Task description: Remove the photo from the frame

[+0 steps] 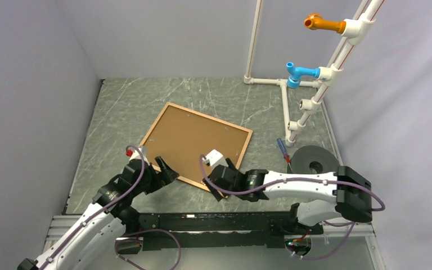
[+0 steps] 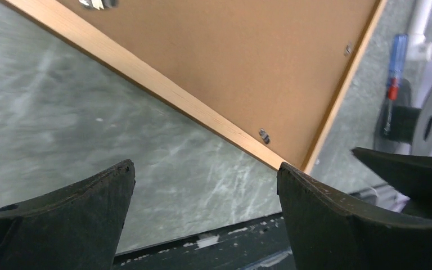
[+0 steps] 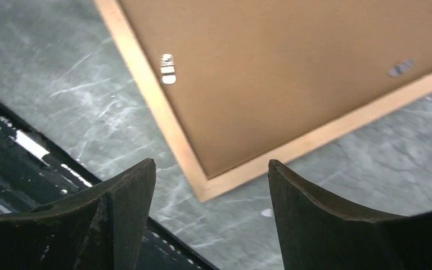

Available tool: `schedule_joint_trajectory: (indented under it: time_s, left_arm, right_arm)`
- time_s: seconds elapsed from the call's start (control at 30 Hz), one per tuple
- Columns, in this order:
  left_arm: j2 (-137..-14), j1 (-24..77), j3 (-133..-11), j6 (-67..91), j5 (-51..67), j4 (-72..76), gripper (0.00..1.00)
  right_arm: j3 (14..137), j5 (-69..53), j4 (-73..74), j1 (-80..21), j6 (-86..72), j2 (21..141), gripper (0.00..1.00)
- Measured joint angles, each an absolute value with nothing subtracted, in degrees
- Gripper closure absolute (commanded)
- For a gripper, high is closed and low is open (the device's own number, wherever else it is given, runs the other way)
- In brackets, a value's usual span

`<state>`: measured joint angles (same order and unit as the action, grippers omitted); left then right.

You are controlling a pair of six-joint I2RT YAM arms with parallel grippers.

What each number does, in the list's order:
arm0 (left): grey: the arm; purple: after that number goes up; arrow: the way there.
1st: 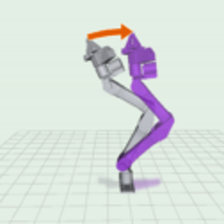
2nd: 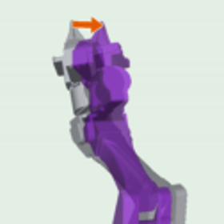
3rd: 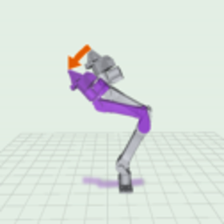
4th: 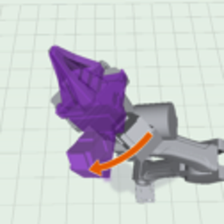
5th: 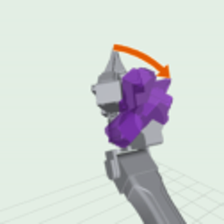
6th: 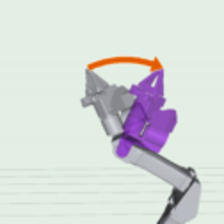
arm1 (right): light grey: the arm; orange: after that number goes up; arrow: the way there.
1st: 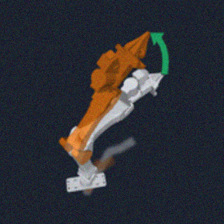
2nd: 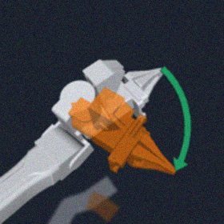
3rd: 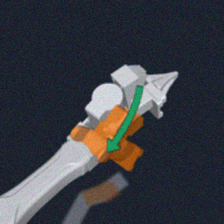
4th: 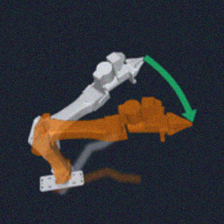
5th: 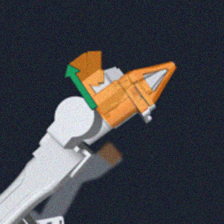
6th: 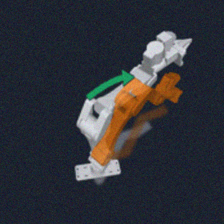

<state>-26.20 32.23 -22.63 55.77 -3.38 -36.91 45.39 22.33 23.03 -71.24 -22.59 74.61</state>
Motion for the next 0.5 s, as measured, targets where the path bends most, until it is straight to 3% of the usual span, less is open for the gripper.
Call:
schedule_joint_trajectory:
  time_s: [0.2, 0.5]
  left_arm:
    - [-27.0, 32.2, -17.6, 59.9, 3.2, -30.7, 0.01]
    - [-16.3, 32.2, -17.6, 64.9, 1.4, -38.5, 0.01]
  right_arm:
    - [46.7, 23.3, 17.9, -77.9, -20.3, 84.1, 0.45]
    - [48.7, 26.2, 12.2, -80.3, -16.2, 93.2, 0.46]
